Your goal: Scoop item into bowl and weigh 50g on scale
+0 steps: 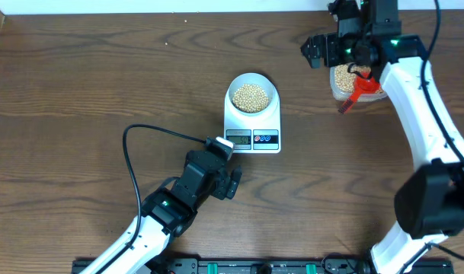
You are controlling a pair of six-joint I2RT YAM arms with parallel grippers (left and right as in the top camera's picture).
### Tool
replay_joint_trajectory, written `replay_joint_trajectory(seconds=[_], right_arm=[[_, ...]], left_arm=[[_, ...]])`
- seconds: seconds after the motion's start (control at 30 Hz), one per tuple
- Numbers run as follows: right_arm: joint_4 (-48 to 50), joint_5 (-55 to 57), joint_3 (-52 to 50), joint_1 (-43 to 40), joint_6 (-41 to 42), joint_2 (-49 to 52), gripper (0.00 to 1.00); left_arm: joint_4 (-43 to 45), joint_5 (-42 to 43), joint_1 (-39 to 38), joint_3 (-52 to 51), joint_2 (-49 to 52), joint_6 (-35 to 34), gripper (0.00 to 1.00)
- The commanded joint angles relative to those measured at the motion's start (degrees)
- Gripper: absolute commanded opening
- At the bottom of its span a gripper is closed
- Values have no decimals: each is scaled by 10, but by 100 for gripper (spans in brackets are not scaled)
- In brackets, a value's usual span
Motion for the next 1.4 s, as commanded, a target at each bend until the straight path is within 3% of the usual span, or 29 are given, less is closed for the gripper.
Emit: replay_joint_trajectory(seconds=[0.0,0.4,0.77,1.37], right_arm=[[2,2,7,3,-33,-38,99],[65,21,-58,4,-32,-116,99],[316,20,-318,-3,-32,-269,99],[616,21,-652,-15,-32,-516,99]], left_arm=[[0,-12,0,12,-4,10,88],[0,-11,0,12,-4,10,88],[0,-12,0,12,-4,10,88],[0,-11,0,12,-4,10,88]])
